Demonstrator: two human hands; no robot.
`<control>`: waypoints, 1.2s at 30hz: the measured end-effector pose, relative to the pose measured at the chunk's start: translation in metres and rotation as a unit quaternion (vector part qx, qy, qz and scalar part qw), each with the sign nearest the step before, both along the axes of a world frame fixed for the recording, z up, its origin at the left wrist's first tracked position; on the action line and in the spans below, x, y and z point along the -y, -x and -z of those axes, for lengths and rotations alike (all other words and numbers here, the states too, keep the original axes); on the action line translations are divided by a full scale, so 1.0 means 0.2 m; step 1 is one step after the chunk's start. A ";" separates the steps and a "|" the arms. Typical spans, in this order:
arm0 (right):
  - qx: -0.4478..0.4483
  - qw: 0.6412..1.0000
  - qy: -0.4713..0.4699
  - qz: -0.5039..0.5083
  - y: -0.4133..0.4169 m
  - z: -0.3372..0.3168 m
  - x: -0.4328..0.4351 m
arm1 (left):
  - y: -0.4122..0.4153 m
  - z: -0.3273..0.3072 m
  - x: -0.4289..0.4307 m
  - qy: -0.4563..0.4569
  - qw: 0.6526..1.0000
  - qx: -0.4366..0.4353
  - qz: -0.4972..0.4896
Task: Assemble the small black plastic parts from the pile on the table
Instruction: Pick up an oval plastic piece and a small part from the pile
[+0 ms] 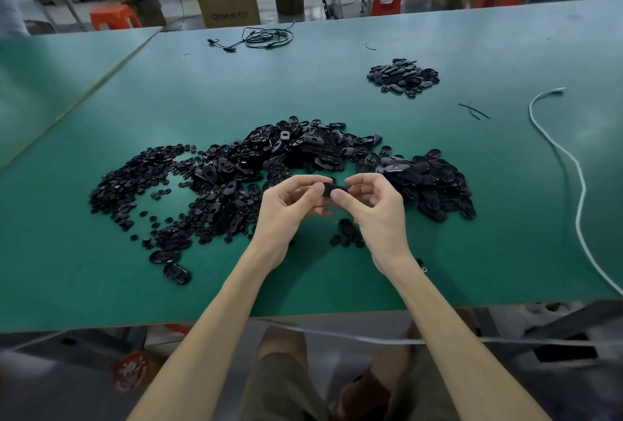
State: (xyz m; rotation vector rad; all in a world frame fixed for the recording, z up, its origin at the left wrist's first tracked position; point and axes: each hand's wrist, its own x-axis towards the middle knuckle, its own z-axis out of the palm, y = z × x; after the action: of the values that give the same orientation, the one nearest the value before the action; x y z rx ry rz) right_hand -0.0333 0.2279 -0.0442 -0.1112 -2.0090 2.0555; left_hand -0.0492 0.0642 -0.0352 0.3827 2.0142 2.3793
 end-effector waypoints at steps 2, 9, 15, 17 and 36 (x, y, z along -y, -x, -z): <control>-0.006 1.000 0.006 -0.011 0.00 0.00 0.00 | 0.00 0.00 0.00 0.022 1.000 -0.009 -0.003; -0.019 0.999 0.024 -0.030 -0.01 -0.01 -0.01 | 0.02 0.02 -0.01 0.088 0.996 -0.006 0.001; -0.025 0.997 0.053 -0.048 -0.01 -0.02 -0.01 | 0.02 0.03 0.00 0.087 0.996 -0.004 0.004; -0.025 0.997 0.058 -0.051 -0.01 -0.02 -0.01 | 0.02 0.03 -0.01 0.088 0.996 -0.006 0.005; -0.018 0.998 0.030 -0.056 -0.02 -0.03 -0.01 | 0.03 0.04 0.01 0.091 0.996 -0.010 -0.008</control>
State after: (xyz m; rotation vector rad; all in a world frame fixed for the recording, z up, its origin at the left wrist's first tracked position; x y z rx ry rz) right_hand -0.0294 0.2296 -0.0387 0.0275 -1.9750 2.1697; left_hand -0.0549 0.0631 -0.0425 0.3899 2.2265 2.1840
